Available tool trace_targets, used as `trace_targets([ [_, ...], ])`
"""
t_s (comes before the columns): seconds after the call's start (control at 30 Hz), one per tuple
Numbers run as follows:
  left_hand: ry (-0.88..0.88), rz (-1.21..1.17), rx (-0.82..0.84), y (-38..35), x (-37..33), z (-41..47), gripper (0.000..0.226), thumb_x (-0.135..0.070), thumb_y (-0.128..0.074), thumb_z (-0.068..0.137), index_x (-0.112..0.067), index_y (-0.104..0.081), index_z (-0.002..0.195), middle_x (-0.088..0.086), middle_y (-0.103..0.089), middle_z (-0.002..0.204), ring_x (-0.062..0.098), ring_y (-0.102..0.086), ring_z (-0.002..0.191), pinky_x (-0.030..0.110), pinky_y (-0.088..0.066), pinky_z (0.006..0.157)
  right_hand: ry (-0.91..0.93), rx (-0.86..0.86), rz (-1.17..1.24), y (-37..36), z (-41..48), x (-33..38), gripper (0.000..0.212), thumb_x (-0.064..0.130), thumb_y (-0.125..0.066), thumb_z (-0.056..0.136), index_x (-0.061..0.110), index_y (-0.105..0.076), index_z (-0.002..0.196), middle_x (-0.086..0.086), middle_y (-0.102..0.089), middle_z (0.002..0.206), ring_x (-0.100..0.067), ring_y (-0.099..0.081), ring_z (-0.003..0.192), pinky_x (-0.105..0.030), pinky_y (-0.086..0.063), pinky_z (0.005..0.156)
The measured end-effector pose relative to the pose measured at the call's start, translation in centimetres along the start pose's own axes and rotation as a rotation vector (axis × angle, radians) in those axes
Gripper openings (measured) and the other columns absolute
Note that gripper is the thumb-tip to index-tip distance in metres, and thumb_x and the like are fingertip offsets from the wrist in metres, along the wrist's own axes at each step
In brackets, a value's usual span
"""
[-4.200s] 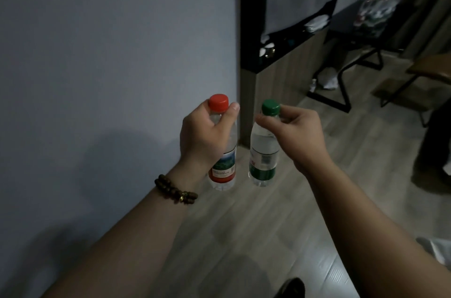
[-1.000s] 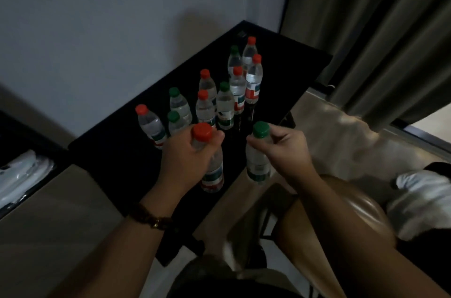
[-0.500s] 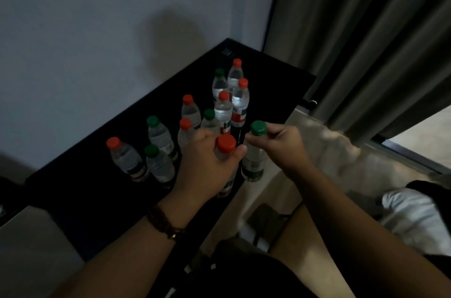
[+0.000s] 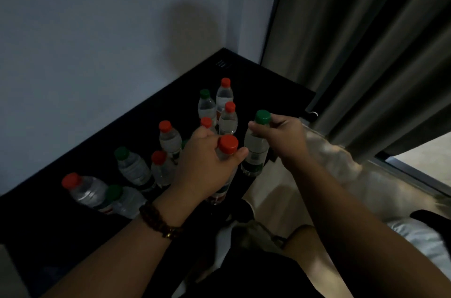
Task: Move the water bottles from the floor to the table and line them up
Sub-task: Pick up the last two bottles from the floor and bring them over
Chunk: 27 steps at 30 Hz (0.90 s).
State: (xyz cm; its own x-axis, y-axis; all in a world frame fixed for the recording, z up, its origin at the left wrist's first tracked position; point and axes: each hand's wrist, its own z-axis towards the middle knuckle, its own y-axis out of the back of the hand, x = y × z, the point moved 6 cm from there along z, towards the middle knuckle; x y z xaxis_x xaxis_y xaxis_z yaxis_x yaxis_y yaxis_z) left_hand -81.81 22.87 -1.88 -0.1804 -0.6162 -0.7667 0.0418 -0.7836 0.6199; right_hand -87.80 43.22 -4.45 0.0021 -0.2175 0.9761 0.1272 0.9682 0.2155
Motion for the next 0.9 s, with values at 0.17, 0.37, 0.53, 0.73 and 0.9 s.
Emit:
trace_targets([
  [0.17, -0.006, 0.008, -0.074, -4.7, -0.8, 7.1, 0.042, -0.068, -0.064, 0.081, -0.026, -0.068, 0.079, -0.016, -0.048, 0.09, 0.0, -0.055, 0.082, 0.011, -0.04, 0.066, -0.029, 0.064, -0.062, 2.0, 9.6, -3.8, 0.016, 0.027, -0.086, 0.081, 0.016, -0.081, 0.091, 0.001, -0.079, 0.087, -0.014, -0.076, 0.087, -0.047, -0.062, 0.085],
  [0.37, 0.115, 0.054, -0.223, -10.2, -1.6, 15.6, 0.051, -0.074, -0.06, 0.077, -0.025, -0.074, 0.084, -0.015, -0.051, 0.09, 0.001, -0.058, 0.082, 0.019, -0.05, 0.067, -0.055, 0.265, -0.071, 3.3, 20.1, -6.9, 0.026, 0.027, -0.087, 0.08, 0.017, -0.08, 0.103, 0.005, -0.079, 0.096, -0.01, -0.075, 0.094, -0.041, -0.061, 0.089],
  [0.53, 0.222, 0.13, -0.256, -12.7, -0.9, 20.8, 0.054, -0.078, -0.055, 0.077, -0.028, -0.072, 0.087, -0.017, -0.049, 0.097, -0.009, -0.052, 0.089, 0.013, -0.042, 0.073, -0.112, 0.385, -0.025, 2.3, 27.1, -8.2, 0.038, 0.021, -0.089, 0.079, 0.009, -0.077, 0.114, -0.002, -0.078, 0.104, -0.016, -0.073, 0.102, -0.041, -0.058, 0.097],
  [0.73, 0.258, 0.258, -0.275, -14.6, 1.3, 23.9, 0.038, -0.061, -0.063, 0.084, -0.026, -0.063, 0.07, -0.009, -0.051, 0.079, 0.003, -0.045, 0.077, 0.014, -0.034, 0.062, -0.083, 0.557, -0.08, -0.1, 31.4, -10.0, 0.024, 0.015, -0.088, 0.08, 0.009, -0.079, 0.101, -0.003, -0.077, 0.097, -0.016, -0.072, 0.093, -0.037, -0.059, 0.09],
  [0.9, 0.306, 0.246, -0.178, -16.7, 3.0, 24.6, 0.038, -0.05, -0.069, 0.088, -0.019, -0.062, 0.067, -0.004, -0.057, 0.067, 0.007, -0.053, 0.075, 0.029, -0.038, 0.057, -0.075, 0.63, -0.095, -1.2, 32.6, -11.2, 0.026, 0.016, -0.089, 0.078, 0.011, -0.079, 0.102, 0.0, -0.077, 0.096, -0.014, -0.072, 0.094, -0.036, -0.058, 0.091],
])
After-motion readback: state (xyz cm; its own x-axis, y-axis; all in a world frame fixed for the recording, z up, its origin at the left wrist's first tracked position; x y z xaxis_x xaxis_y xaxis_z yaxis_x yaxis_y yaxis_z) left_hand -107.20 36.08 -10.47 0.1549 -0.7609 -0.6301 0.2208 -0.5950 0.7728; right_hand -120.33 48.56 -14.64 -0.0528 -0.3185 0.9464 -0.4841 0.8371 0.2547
